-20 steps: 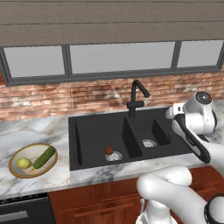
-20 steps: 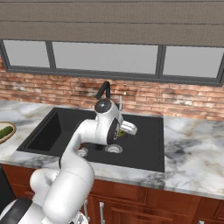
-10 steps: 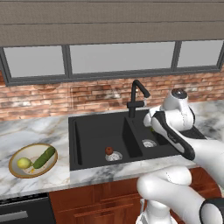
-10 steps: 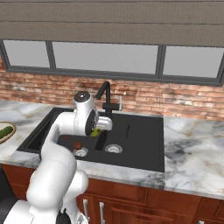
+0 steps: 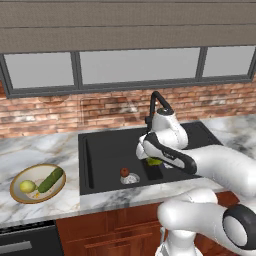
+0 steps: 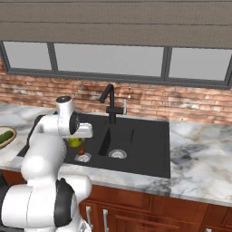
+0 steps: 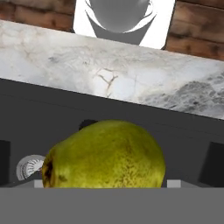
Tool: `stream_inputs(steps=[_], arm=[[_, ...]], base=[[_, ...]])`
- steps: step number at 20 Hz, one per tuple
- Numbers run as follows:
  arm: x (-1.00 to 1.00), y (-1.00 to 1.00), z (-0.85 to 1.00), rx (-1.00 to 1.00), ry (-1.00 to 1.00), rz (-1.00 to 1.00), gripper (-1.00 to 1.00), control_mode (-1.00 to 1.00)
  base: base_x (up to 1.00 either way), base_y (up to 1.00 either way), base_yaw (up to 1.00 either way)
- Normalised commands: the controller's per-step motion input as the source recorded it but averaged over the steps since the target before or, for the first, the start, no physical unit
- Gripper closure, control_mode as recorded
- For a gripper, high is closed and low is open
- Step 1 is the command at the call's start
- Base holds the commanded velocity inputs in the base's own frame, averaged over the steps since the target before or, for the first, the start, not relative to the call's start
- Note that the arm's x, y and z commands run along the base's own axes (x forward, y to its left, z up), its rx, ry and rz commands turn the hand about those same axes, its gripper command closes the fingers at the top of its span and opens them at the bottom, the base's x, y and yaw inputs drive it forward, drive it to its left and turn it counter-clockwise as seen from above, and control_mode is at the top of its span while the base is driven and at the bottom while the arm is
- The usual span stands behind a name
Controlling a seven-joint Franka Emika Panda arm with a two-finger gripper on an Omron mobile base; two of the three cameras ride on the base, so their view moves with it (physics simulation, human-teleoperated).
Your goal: There is a mixed pile of frozen fruits and vegetables on the counter. Locate all the frozen vegetables and place the items in a bowl on the counter. Take all the frozen fruits and defrost them in a running sink.
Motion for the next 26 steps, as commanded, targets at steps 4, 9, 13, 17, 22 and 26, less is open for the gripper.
stream_inputs(steps=[4, 9, 13, 17, 22, 26], arm=[[0.39, 0.63, -0.42, -0.02, 0.21, 0.04, 1.00, -1.00], [0.53, 0.31, -0.26, 0.00, 0.13, 0.01, 1.00, -1.00], [0.60, 0.25, -0.36, 0.00, 0.11, 0.00, 1.00, -1.00], [0.56, 0.38, -0.59, -0.02, 0.05, 0.00, 1.00, -1.00], [0.46, 0.35, -0.54, -0.03, 0.00, 0.00, 1.00, -1.00], [0.42, 0.11, -0.43, 0.00, 0.00, 0.00, 1.00, -1.00]], base=[[0.00, 0.00, 0.00], [0.00, 0.00, 0.00], [0.00, 0.00, 0.00], [0.00, 0.00, 0.00], [0.00, 0.00, 0.00], [0.00, 0.00, 0.00]])
